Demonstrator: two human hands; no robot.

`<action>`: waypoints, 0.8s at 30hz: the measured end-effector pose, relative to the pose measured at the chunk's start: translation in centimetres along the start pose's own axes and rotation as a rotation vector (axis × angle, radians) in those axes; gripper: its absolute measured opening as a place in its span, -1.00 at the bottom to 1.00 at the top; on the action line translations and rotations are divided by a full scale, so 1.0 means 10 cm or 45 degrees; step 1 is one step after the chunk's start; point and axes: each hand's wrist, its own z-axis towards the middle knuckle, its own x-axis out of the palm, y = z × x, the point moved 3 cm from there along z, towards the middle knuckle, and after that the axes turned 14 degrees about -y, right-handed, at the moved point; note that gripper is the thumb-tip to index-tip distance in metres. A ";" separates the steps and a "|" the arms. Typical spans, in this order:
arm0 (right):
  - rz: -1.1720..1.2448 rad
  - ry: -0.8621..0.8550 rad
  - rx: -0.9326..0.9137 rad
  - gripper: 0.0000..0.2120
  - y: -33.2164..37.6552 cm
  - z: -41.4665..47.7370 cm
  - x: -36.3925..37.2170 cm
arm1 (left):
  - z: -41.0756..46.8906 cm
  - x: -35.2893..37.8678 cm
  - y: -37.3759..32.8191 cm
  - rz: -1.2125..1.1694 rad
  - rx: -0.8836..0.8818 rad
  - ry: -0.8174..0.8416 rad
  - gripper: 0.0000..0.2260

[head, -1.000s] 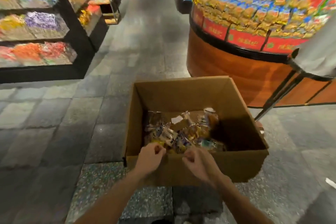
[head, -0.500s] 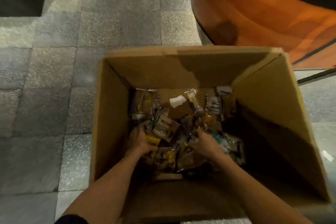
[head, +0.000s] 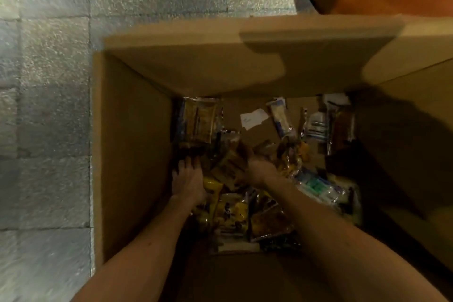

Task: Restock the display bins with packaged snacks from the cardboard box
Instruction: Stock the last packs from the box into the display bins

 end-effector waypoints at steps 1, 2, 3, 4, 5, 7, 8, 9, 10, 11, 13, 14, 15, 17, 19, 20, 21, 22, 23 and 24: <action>-0.048 -0.021 -0.001 -0.28 -0.03 -0.02 0.02 | 0.01 0.00 0.00 0.024 0.018 -0.008 0.06; -0.077 -0.018 0.002 -0.39 -0.05 -0.06 0.04 | 0.01 -0.01 -0.01 0.040 0.043 -0.011 0.05; -0.069 -0.019 0.003 -0.47 -0.08 -0.10 0.04 | 0.00 -0.01 -0.03 0.043 0.074 -0.018 0.04; -0.046 -0.023 0.018 -0.54 -0.11 -0.13 0.01 | 0.00 -0.01 -0.04 0.035 0.107 -0.029 0.01; -0.009 -0.040 0.033 -0.59 -0.17 -0.16 -0.02 | -0.02 -0.03 -0.06 0.027 0.130 -0.042 -0.02; 0.059 -0.119 0.073 -0.64 -0.31 -0.22 -0.15 | -0.06 -0.07 -0.08 0.056 0.169 -0.069 -0.08; 0.075 -0.178 0.113 -0.67 -0.40 -0.25 -0.25 | -0.08 -0.09 -0.09 0.076 0.186 -0.069 -0.07; 0.096 -0.259 0.161 -0.70 -0.52 -0.26 -0.32 | -0.08 -0.11 -0.09 0.077 0.186 -0.050 -0.03; 0.104 -0.335 0.247 -0.74 -0.63 -0.29 -0.39 | -0.07 -0.13 -0.08 0.063 0.176 -0.016 0.02; 0.132 -0.432 0.325 -0.76 -0.74 -0.30 -0.45 | -0.06 -0.13 -0.06 0.044 0.161 0.027 0.04; 0.246 -0.536 0.571 -0.68 -1.00 -0.32 -0.45 | -0.05 -0.15 -0.04 0.036 0.172 0.109 -0.08; 0.357 -0.529 0.738 -0.58 -1.10 -0.35 -0.41 | -0.05 -0.15 -0.04 0.044 0.199 0.141 -0.17; 0.526 -0.507 0.887 -0.46 -1.19 -0.36 -0.34 | -0.05 -0.16 -0.05 0.040 0.229 0.175 -0.23; 0.914 -0.480 1.081 -0.30 -1.27 -0.39 -0.22 | -0.02 -0.20 -0.09 0.022 0.271 0.269 -0.28; 1.096 -0.544 1.143 -0.09 -1.30 -0.33 -0.18 | 0.06 -0.28 -0.15 0.029 0.289 0.359 -0.29; 1.120 -0.554 1.165 0.02 -1.29 -0.31 -0.18 | 0.11 -0.32 -0.16 0.033 0.292 0.387 -0.29; 1.130 -0.561 1.162 0.04 -1.25 -0.29 -0.19 | 0.16 -0.36 -0.18 0.039 0.294 0.398 -0.29; 1.133 -0.556 1.139 -0.05 -1.24 -0.25 -0.17 | 0.20 -0.39 -0.18 0.047 0.295 0.402 -0.30; 1.143 -0.545 1.089 -0.22 -1.17 -0.23 -0.18 | 0.23 -0.43 -0.19 0.053 0.298 0.401 -0.30; 1.168 -0.519 1.052 -0.39 -1.13 -0.20 -0.18 | 0.25 -0.47 -0.21 0.051 0.297 0.390 -0.29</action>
